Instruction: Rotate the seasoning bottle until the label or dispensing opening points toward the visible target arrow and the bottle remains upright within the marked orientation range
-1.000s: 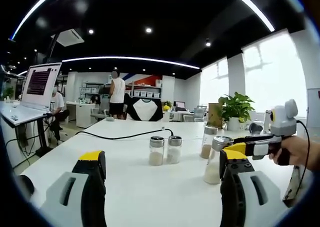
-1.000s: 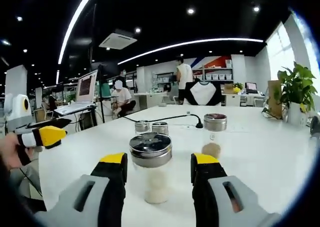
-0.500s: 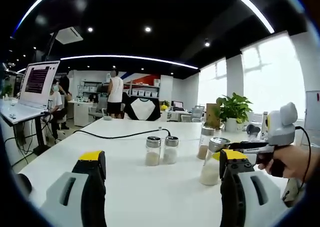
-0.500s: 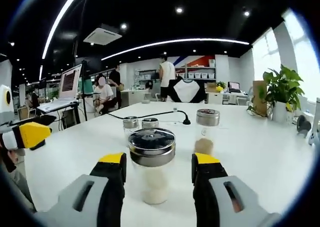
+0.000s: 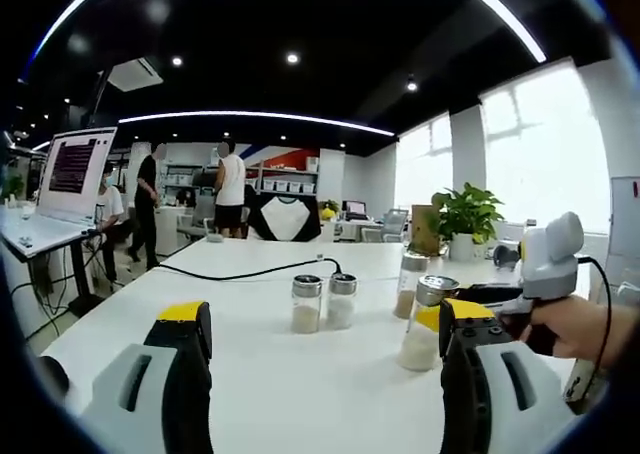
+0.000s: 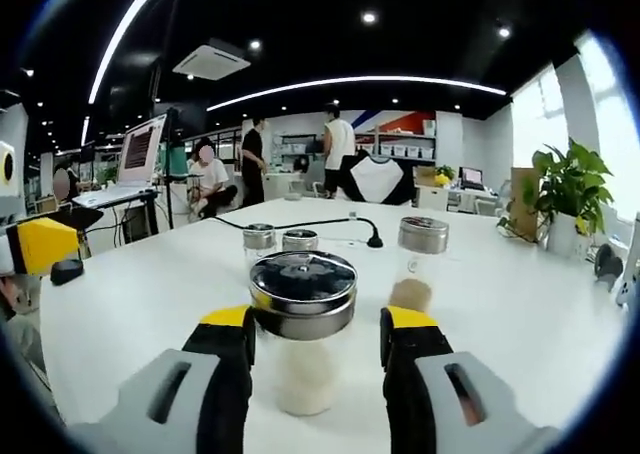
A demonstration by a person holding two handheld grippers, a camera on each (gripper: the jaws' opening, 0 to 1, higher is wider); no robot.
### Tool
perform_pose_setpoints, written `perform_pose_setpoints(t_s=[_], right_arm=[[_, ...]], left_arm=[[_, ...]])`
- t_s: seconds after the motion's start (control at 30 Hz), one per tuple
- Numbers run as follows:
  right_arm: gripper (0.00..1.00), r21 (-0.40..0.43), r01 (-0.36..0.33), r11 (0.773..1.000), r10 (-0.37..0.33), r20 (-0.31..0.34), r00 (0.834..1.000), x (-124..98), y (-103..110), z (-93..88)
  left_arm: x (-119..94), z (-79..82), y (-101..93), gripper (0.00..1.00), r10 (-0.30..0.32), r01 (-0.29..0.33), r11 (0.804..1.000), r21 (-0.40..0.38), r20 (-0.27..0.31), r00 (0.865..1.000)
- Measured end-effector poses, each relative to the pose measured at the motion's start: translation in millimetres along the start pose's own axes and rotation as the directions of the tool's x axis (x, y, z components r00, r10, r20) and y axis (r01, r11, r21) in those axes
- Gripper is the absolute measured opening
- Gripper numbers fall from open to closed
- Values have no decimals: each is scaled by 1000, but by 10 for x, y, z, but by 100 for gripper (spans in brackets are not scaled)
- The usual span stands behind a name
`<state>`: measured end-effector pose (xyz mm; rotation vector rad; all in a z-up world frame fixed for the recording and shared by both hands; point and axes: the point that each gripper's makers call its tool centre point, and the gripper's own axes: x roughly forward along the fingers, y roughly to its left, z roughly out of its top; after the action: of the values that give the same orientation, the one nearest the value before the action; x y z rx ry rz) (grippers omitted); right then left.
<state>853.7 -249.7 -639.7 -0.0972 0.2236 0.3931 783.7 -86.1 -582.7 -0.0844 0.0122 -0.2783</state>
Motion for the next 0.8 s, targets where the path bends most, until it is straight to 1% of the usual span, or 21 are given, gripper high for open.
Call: perform_pose_setpoints(t_s=[0.07,0.1,0.13,0.5,0.8], right_arm=[[39,-5,-23,1000,23,4,1000,3,54,2],[38,-6,-31,999,31,6,999,5,74,2],[38,-10,-22,1000,22,7,1000,7,64,-4],[37,7,-30,1000,30,21,999,-13,69,-4],[37,4,-33,999,33,5,999,-4,63,-1]], left_arm=[[1,-8,-7,100,-2,2,1000,-9,-1,1000],[2,-10,-9,100,-3,3,1000,-9,-2,1000],[2,-12,-8,100,-3,3,1000,-7,-4,1000],[-24,-26,37,100,10,-10,1000,2,-5,1000],[-24,-32,10,100,-1,1,1000,2,-1,1000]])
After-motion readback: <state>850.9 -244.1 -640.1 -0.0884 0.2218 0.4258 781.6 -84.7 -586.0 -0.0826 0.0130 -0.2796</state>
